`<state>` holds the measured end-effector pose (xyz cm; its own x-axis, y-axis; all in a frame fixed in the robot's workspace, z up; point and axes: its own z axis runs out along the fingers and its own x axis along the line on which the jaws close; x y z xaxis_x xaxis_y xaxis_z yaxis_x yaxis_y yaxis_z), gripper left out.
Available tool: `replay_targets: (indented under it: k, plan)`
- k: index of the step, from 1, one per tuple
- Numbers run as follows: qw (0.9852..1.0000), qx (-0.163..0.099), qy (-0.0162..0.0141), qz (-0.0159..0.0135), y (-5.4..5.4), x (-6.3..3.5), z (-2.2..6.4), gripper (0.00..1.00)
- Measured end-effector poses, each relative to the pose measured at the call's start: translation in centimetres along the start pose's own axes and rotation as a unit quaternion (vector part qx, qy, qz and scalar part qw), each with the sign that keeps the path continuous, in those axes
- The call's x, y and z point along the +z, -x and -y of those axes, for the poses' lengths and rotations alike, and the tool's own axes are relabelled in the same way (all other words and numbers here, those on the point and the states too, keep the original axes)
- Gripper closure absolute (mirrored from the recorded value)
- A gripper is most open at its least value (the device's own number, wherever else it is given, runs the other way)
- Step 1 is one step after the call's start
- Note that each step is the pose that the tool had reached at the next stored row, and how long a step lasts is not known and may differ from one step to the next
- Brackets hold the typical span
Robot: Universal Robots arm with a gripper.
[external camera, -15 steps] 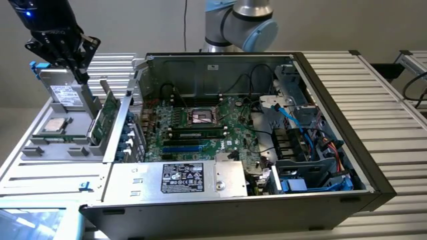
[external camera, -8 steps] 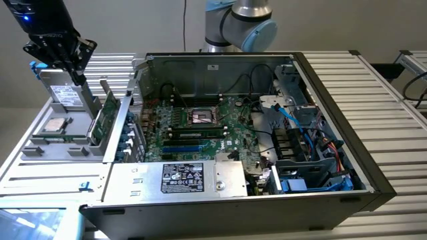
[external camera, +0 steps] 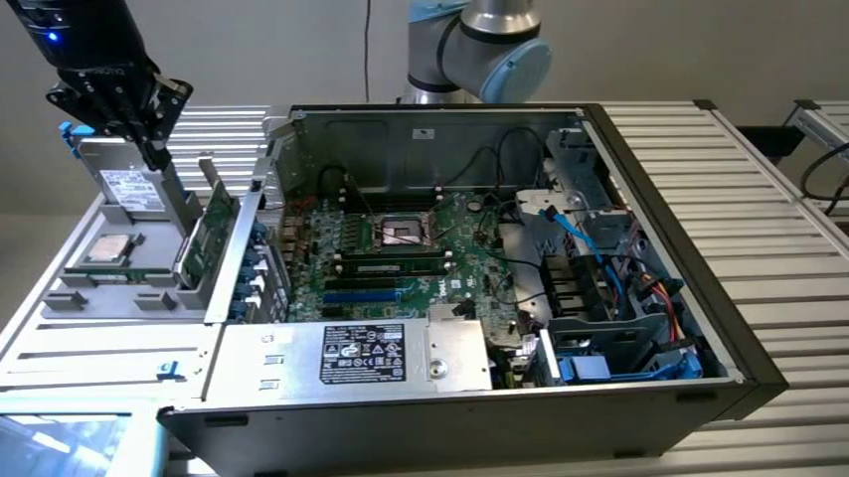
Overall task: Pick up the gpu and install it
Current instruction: 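Pick up the gpu and move the gpu toward the slot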
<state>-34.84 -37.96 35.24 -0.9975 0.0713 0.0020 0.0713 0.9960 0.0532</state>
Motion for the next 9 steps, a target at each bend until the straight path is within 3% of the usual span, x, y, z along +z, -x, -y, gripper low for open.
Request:
replay_targets:
  k: [6, 9]
  plan:
    - [1.0000, 0.000, 0.0000, 0.0000, 0.00, 0.00, 0.00, 0.88]
    - [1.0000, 0.000, 0.0000, 0.0000, 0.00, 0.00, 0.00, 0.81]
